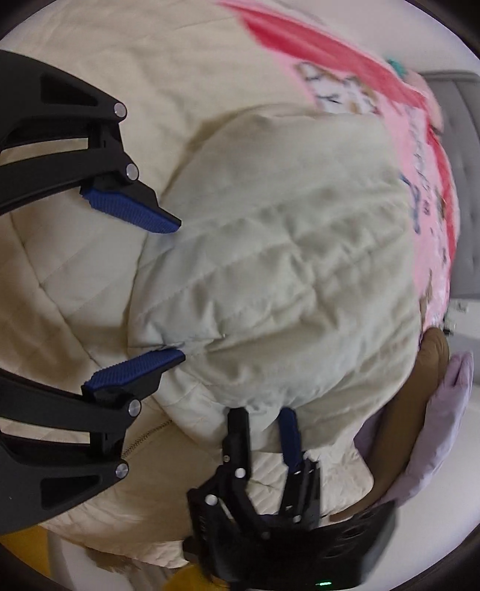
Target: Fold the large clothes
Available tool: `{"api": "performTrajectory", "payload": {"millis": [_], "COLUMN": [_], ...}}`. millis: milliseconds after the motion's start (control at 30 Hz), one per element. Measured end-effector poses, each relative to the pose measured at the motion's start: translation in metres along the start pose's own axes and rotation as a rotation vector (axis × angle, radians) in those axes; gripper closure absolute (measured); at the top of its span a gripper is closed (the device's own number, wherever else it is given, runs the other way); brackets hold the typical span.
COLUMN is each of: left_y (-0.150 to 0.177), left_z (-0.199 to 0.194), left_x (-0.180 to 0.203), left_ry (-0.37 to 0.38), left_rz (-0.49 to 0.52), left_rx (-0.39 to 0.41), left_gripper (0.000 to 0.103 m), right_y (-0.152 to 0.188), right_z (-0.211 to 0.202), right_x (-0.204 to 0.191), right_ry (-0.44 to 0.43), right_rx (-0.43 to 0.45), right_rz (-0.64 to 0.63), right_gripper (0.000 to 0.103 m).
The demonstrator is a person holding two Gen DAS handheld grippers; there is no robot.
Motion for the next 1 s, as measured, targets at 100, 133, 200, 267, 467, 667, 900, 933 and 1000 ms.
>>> {"api": "performTrajectory", "payload": {"millis": [100, 133, 200, 267, 467, 667, 900, 933, 1000], "left_y": [-0.001, -0.001, -0.002, -0.005, -0.023, -0.047, -0.063, -0.061, -0.055], "left_z": [0.008, 0.010, 0.005, -0.008, -0.068, -0.046, -0.006, -0.002, -0.003], "left_x": [0.005, 0.005, 0.004, -0.002, -0.031, -0.106, -0.099, -0.095, -0.087], "left_ry": [-0.036, -0.045, -0.041, -0.008, -0.083, -0.116, -0.050, -0.055, -0.062], "left_rz": [0.000, 0.002, 0.003, 0.006, 0.141, 0.103, 0.145, 0.146, 0.131], "left_rx": [-0.013, -0.015, -0.007, 0.011, 0.102, 0.064, 0.016, 0.014, 0.034], "left_gripper": [0.038, 0.038, 0.038, 0.038, 0.038, 0.033, 0.085, 0.090, 0.095], "right_y": [0.001, -0.001, -0.005, -0.012, -0.046, -0.073, -0.061, -0.061, -0.064], "right_z": [0.009, 0.011, 0.006, -0.014, -0.077, -0.058, -0.002, 0.004, 0.005], "right_x": [0.000, 0.001, 0.002, 0.005, 0.033, 0.082, 0.098, 0.096, 0.091], "right_ry": [0.032, 0.031, 0.011, -0.056, -0.123, 0.047, -0.062, -0.059, -0.012], "right_rx": [-0.005, -0.009, -0.006, 0.017, 0.159, 0.138, -0.021, -0.034, -0.033], "right_rz": [0.017, 0.035, 0.080, 0.115, 0.214, 0.253, 0.335, 0.336, 0.322], "right_gripper": [0.050, 0.050, 0.049, 0.049, 0.031, 0.033, 0.079, 0.081, 0.087]}}
Point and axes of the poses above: each gripper's, at about its wrist camera, not at the fingertips, and z roughly the way its jaws point, x to its right, y to its underside, the point moved 1 cm from there along z, roughly the way its jaws point, and after that the axes turned 15 degrees about z, right-handed, at the moved point
